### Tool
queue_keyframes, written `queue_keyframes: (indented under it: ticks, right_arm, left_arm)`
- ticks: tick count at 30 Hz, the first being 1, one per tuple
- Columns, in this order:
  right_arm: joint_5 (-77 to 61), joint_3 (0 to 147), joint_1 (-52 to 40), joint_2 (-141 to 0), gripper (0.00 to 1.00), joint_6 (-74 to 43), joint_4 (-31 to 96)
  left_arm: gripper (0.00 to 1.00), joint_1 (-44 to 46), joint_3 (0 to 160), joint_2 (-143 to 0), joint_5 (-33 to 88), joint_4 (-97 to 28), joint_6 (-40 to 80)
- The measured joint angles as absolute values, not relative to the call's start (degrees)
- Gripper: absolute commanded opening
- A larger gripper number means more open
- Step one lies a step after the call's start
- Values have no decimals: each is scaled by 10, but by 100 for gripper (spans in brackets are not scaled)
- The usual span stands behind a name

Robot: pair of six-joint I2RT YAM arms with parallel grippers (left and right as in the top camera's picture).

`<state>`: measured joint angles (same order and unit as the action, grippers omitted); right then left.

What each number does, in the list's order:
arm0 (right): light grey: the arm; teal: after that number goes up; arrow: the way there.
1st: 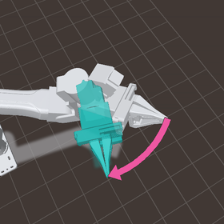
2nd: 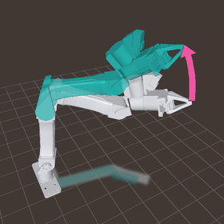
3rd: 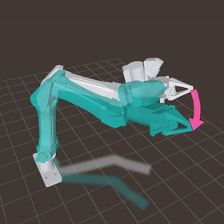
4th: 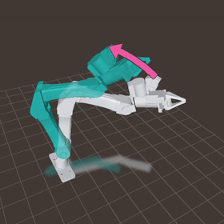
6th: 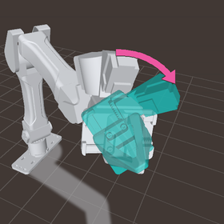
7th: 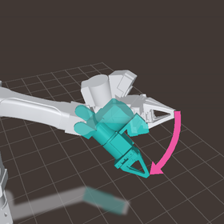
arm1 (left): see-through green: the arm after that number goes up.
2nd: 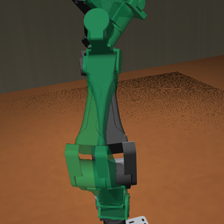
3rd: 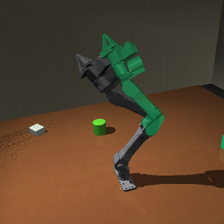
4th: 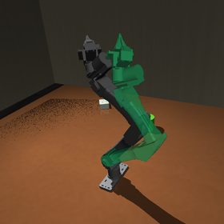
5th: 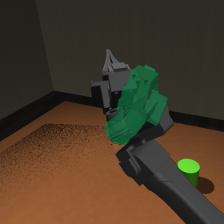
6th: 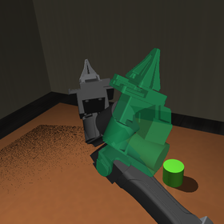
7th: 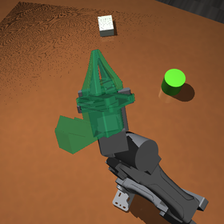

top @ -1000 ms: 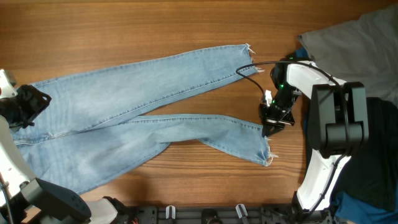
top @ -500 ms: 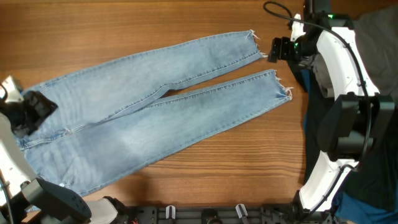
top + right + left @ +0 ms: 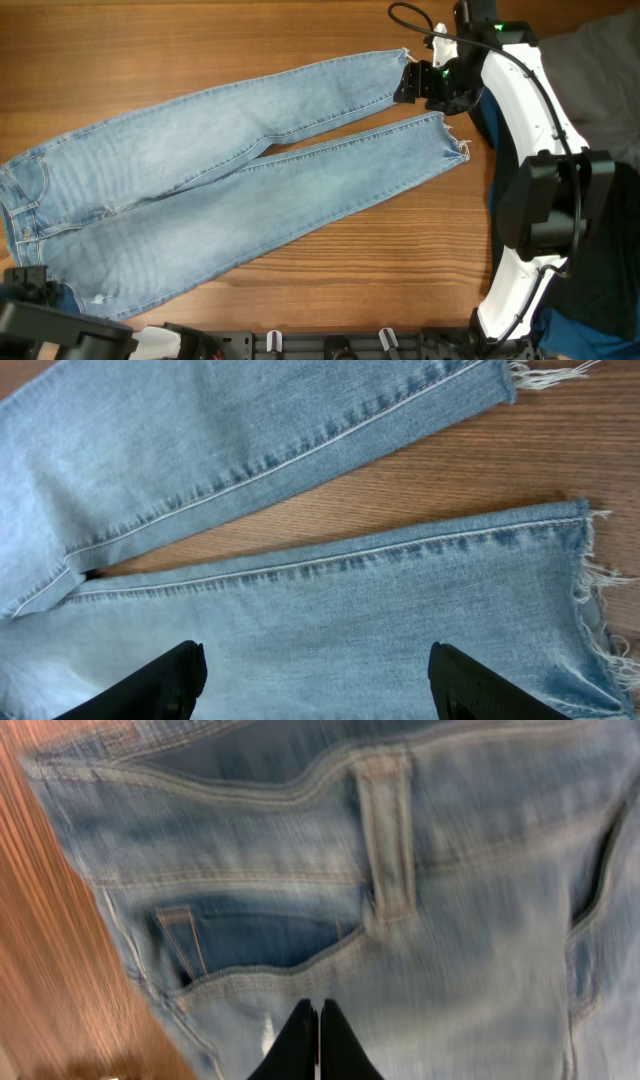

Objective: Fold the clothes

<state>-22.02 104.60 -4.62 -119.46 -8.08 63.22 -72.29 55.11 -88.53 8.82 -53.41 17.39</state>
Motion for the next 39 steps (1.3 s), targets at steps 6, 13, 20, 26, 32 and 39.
queue_keyframes:
  ticks: [6, 13, 20, 26, 32, 39]
  right_arm:
    - [-220, 1046, -46, -1195, 75, -90, 619]
    - [-220, 1046, -46, -1195, 72, -103, 619]
    - [-220, 1046, -46, -1195, 79, -105, 673]
    - [-220, 1046, -46, -1195, 79, -107, 684]
    - [-220, 1046, -46, -1195, 78, -112, 684]
    - [-187, 1046, -46, -1195, 79, -131, 709]
  left_arm:
    - [4, -670, 499, -968, 85, -325, 182]
    - [34, -532, 562, -1075, 136, -102, 177]
    - [30, -559, 752, -1076, 156, -543, 136]
    - [35, -717, 717, -1071, 145, -506, 126]
    - [55, -715, 677, -1070, 106, -430, 88]
    - [20, -715, 622, -1066, 99, -342, 79]
